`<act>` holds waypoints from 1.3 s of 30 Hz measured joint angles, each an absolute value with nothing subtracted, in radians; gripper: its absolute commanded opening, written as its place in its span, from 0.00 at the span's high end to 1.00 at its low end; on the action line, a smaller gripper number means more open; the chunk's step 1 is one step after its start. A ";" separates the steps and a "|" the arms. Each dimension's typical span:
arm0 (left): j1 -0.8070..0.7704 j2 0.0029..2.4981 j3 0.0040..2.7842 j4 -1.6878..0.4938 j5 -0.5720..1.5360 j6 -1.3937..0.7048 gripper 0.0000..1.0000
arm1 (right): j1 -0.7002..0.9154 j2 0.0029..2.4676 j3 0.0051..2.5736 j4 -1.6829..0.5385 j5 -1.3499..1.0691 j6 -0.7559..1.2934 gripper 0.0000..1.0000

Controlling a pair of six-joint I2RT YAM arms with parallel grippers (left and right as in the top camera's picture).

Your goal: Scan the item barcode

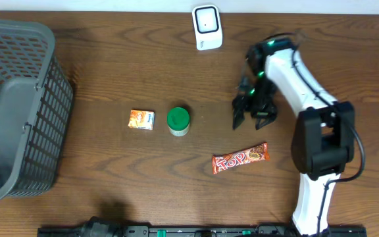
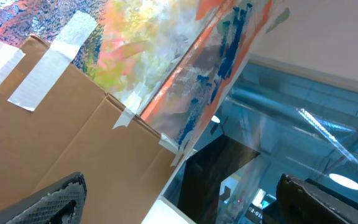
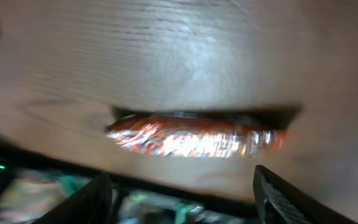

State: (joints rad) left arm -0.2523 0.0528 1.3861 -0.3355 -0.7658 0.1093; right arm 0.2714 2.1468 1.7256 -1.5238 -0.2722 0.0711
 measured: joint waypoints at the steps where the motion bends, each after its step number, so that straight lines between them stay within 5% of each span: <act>1: -0.252 0.053 1.386 -0.336 -0.766 0.109 0.02 | 0.295 2.147 1.690 -1.496 -0.248 0.041 0.01; 11: -0.252 0.053 1.386 -0.336 -0.766 0.109 0.02 | 0.452 2.147 1.441 -1.349 -0.046 -0.012 0.01; 15: -0.252 0.053 1.386 -0.336 -0.766 0.109 0.02 | 0.464 2.143 1.441 -1.327 0.036 -0.019 0.21; 18: -0.252 0.053 1.386 -0.336 -0.766 0.109 0.02 | 0.463 2.136 1.441 -1.307 0.077 -0.024 0.22; 24: -0.252 0.053 1.386 -0.336 -0.766 0.109 0.02 | 0.463 2.133 1.479 -1.289 0.136 -0.049 0.91; 27: -0.252 0.053 1.386 -0.336 -0.766 0.109 0.02 | 0.463 2.137 1.562 -1.316 0.154 -0.044 0.90; 31: -0.252 0.053 1.386 -0.335 -0.766 0.109 0.02 | 0.463 2.139 1.702 -1.339 0.128 -0.048 0.65; 34: -0.252 0.053 1.386 -0.335 -0.766 0.109 0.02 | 0.463 2.138 1.810 -1.380 0.093 -0.046 0.99; 39: -0.252 0.053 1.386 -0.335 -0.766 0.109 0.02 | 0.463 2.138 1.837 -1.551 0.064 -0.021 0.99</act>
State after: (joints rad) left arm -0.2523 0.0528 1.3861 -0.3351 -0.7658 0.1093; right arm 0.4633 2.1380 1.8366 -1.5509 0.0643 -0.0208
